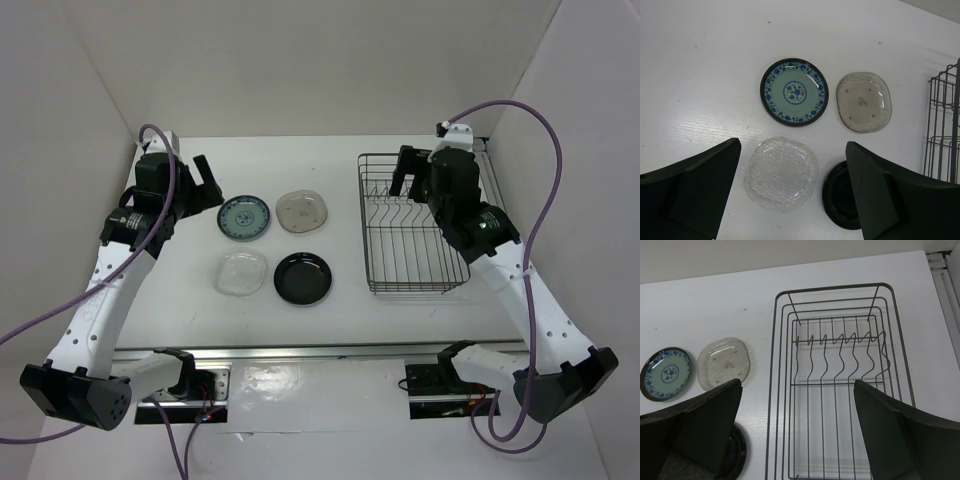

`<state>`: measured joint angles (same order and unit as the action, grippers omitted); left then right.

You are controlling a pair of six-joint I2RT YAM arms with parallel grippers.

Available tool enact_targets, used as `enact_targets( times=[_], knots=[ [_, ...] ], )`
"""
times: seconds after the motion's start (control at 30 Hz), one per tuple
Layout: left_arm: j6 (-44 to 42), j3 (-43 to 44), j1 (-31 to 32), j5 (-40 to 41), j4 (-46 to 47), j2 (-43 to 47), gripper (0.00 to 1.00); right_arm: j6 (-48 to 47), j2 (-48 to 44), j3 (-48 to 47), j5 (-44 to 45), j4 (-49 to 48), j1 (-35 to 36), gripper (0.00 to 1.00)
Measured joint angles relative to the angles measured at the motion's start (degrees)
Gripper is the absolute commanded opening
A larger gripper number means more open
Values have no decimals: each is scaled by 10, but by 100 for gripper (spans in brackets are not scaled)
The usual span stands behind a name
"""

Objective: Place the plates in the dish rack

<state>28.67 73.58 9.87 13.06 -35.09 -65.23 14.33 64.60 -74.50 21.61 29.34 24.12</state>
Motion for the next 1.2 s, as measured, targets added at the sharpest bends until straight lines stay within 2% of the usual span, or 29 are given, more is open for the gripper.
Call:
enact_targets(
  times=[0.2, 0.5, 0.63, 0.67, 0.87, 1.07, 1.13, 1.2],
  knots=[
    [0, 0, 0, 1, 0, -1, 100, 0, 6, 0, -2, 0, 0, 100],
    [4, 0, -39, -36, 16, -45, 100, 2, 24, 8, -72, -12, 1, 100],
    [5, -1, -88, -75, 42, -102, 98, 11, 21, 36, -110, -34, 2, 100],
    [5, -1, -101, -86, 48, -121, 95, 12, 21, 42, -118, -35, 3, 100],
    [15, -19, -164, -162, 100, -229, 95, 15, 23, 57, -145, -42, 21, 100],
    [16, -26, -162, -206, 142, -328, 94, 17, 23, 83, -166, -61, 33, 100],
    [17, -26, -155, -209, 149, -352, 88, 17, 23, 87, -170, -62, 34, 100],
    [17, -25, -146, -208, 157, -374, 86, 17, 23, 88, -173, -63, 37, 100]
  ],
)
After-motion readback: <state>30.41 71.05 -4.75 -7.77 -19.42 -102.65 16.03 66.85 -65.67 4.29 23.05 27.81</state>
